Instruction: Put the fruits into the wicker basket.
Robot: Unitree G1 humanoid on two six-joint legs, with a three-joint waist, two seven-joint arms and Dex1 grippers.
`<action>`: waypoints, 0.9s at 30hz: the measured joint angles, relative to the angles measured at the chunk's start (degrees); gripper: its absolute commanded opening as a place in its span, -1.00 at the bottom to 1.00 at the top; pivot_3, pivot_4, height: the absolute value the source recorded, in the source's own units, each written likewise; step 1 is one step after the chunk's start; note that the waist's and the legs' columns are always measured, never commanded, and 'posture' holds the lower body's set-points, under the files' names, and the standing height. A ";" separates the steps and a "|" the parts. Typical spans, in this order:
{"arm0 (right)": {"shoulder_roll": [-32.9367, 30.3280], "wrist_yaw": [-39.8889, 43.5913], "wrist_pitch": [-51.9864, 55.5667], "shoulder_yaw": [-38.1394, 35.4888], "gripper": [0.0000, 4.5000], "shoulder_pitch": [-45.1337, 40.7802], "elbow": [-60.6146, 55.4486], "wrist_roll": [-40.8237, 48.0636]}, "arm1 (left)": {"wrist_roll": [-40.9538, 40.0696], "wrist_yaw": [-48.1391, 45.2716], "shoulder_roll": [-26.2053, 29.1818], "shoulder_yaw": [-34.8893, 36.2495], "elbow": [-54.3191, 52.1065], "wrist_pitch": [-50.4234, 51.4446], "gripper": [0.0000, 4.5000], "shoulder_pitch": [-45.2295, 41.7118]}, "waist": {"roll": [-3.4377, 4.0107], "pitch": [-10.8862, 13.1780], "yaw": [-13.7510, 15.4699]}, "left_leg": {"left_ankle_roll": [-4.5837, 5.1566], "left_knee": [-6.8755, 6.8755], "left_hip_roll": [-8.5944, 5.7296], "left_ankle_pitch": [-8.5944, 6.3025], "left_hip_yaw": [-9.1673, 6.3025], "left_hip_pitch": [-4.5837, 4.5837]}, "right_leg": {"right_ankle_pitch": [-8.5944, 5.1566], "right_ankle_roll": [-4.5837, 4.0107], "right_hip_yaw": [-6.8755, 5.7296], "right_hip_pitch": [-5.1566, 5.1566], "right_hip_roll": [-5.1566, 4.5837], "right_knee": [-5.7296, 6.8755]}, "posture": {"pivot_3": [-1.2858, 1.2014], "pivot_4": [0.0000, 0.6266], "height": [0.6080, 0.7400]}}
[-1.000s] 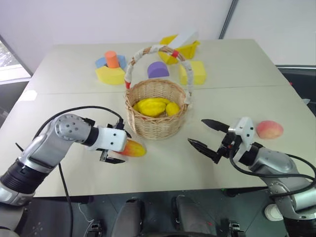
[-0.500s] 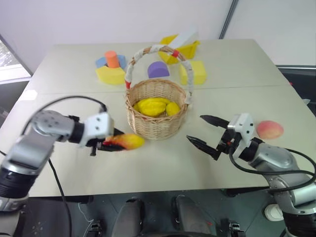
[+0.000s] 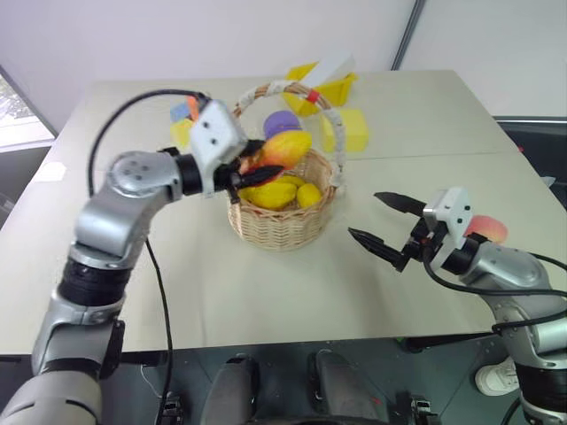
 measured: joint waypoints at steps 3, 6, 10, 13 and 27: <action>-0.63 -0.76 0.14 -1.45 1.00 1.59 -1.22 -0.18 | 0.50 -0.20 -0.57 -0.10 1.49 -1.46 0.94 -0.35 | 0.00 0.00 0.08 | 0.00 0.00 -0.02 0.00 0.00 -0.03 | 0.00 0.00 0.00 -0.01 -0.02 -0.01 | 0.03 -0.52 1.00; -4.29 -1.60 0.80 -6.19 1.00 4.24 -1.42 -1.92 | -0.98 -1.54 -1.09 1.13 1.62 -2.40 0.98 -0.29 | 0.01 0.00 0.17 | 0.00 0.00 -0.05 0.00 0.00 -0.05 | 0.00 0.00 0.00 -0.01 -0.07 -0.03 | 0.03 -0.52 1.00; -11.47 -0.59 1.18 -14.09 1.00 10.60 2.01 -6.67 | -8.49 -5.25 -2.63 5.03 -1.79 -2.34 0.98 2.17 | 0.01 -0.01 0.24 | 0.00 0.00 -0.07 0.00 0.01 -0.06 | 0.00 0.00 0.00 0.01 -0.09 -0.06 | 0.03 -0.52 1.00; -12.89 0.16 1.46 -19.27 1.00 12.32 6.04 -7.99 | -14.42 -6.39 -5.29 5.14 -5.74 0.63 0.98 3.42 | 0.00 0.00 0.20 | 0.00 0.02 -0.06 0.00 0.01 -0.03 | 0.00 0.00 0.02 0.05 -0.08 -0.04 | 0.03 -0.52 1.00; -6.56 -8.74 -0.78 -17.26 1.00 2.29 30.39 -13.16 | -12.78 -4.10 -11.65 -6.92 -9.87 3.13 0.98 7.28 | 0.11 -0.07 -0.12 | -0.01 -0.04 -0.01 0.01 0.21 0.40 | 0.00 -0.01 0.28 0.28 0.08 0.01 | 0.03 -0.52 1.00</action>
